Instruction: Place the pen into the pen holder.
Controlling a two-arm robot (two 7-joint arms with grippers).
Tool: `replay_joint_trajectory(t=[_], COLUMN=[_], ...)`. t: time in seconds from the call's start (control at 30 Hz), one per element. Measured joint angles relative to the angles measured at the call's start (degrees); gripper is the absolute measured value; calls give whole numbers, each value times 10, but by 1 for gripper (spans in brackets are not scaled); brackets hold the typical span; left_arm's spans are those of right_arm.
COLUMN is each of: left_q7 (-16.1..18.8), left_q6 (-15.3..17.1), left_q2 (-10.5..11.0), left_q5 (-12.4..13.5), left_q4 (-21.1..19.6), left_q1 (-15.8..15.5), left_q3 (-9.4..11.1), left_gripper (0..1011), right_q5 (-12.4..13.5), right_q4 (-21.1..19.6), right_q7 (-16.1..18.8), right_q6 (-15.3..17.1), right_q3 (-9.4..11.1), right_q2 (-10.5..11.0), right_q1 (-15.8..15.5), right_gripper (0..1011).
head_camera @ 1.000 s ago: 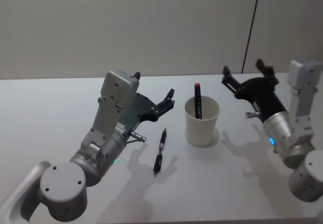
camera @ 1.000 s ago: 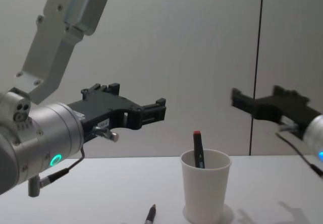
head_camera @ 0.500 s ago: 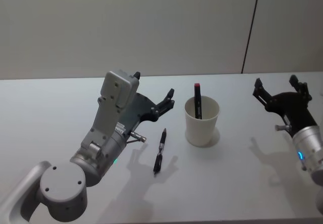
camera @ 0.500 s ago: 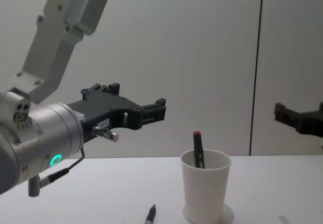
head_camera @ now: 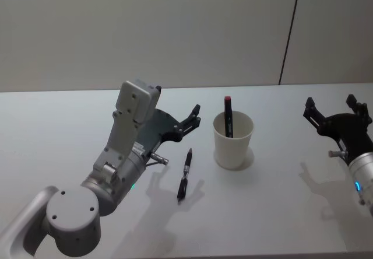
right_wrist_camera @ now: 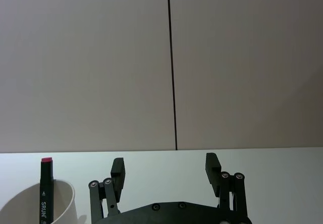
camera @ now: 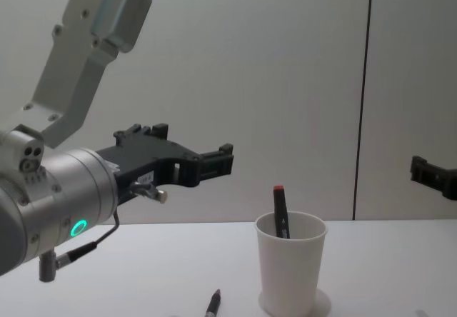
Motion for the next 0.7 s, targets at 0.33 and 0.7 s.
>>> replay_joint_trajectory(t=[0.33,0.7], left_q7=[4,6], left_q6=[55,133], left_q2=[-6,-18], left_q5=[-35,-79], left_q4=[-2,7], left_q1=[-2,-11], left_q3=[-5,-10], left_gripper=[1003,1003], right_q5=[2,3], right_q4=[-7,-9], right_q7=[-4,-6], right_q6=[5,8], right_q3=[3,4], right_q2=[4,5], right_q1=[-6,-9], right_gripper=[1001,1002])
